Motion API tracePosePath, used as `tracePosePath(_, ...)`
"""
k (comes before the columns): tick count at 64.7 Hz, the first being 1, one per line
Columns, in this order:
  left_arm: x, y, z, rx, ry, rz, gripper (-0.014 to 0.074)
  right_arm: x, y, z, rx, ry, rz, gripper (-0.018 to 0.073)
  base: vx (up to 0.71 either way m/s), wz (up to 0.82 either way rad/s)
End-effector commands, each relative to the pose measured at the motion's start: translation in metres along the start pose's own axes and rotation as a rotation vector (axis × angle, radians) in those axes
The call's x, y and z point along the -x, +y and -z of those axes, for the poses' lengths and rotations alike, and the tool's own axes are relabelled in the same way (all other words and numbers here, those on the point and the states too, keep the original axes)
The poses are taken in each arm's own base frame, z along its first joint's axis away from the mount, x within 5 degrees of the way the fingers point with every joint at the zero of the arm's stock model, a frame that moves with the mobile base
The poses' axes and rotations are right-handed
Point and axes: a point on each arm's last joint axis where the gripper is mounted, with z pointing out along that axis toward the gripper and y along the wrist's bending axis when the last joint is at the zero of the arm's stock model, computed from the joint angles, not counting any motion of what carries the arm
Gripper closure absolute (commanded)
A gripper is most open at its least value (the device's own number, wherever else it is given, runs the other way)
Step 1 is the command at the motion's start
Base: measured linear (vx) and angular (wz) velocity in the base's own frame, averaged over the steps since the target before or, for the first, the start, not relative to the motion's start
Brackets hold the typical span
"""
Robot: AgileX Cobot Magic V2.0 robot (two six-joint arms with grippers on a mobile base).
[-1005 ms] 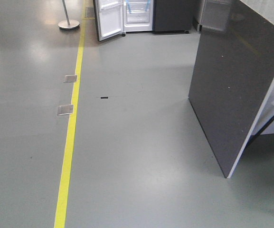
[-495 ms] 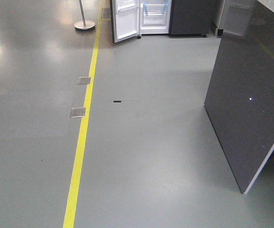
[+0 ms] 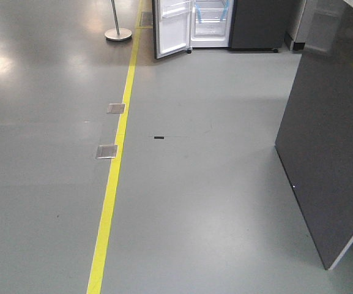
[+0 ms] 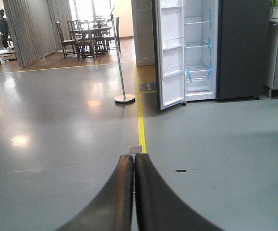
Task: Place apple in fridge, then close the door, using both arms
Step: 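Drive the base toward the open refrigerator carrying the apple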
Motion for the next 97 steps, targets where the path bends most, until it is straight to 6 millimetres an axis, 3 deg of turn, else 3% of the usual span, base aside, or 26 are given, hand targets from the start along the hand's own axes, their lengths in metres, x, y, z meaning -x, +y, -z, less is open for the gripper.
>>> tracePosePath(1, 0.0131, 0.0001, 0.0025, -0.001, -0.106, 0.012, 0.0603, 0.0188, 0.0034, 0.0161, 0.004, -0.140, 0.009, 0.0500, 0.16, 0.05)
tracePosePath(97, 0.0131, 0.0001, 0.0025, -0.001, -0.106, 0.012, 0.0603, 0.0188, 0.0034, 0.0161, 0.004, -0.140, 0.009, 0.0500, 0.18, 0.02)
